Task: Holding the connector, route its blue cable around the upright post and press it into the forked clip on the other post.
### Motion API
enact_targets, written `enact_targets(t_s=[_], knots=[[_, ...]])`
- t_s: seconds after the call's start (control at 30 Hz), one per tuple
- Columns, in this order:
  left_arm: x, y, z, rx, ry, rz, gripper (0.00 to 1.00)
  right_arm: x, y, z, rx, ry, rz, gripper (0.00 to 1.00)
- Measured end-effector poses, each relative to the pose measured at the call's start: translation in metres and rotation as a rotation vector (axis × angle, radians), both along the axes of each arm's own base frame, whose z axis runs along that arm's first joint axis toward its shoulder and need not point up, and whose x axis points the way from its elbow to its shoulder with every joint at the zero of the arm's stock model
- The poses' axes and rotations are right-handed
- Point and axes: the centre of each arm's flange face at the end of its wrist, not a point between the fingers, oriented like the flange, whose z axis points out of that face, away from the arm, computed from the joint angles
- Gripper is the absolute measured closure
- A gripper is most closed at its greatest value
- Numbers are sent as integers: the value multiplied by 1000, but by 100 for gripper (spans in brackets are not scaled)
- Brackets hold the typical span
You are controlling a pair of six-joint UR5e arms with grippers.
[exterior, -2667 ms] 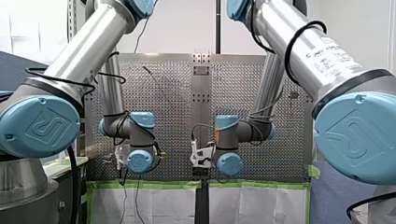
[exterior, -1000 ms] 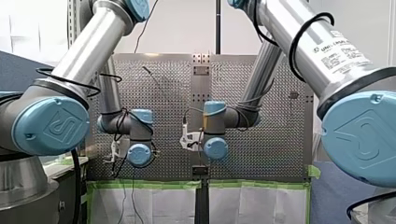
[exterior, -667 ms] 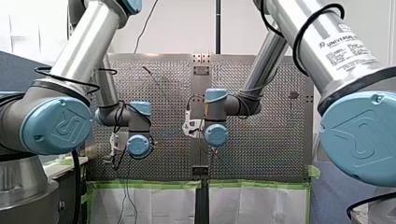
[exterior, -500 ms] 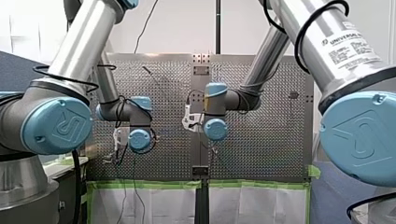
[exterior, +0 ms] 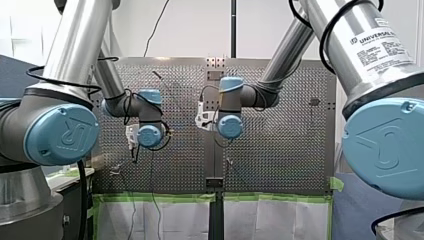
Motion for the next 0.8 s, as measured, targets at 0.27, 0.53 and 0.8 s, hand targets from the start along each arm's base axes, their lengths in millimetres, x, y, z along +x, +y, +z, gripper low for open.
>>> enact_targets(t_s=[0.27,0.53,0.8], knots=[[1,-10,30,-68,-76,-69,99,2,1,4,-4,-1,2,100],[0,-8,34,-152,-89,-46,99,3,1,6,-9,-5,4,100],[10,-5,45,-141,-98,9,99,14,-6,21,-26,16,3,100]])
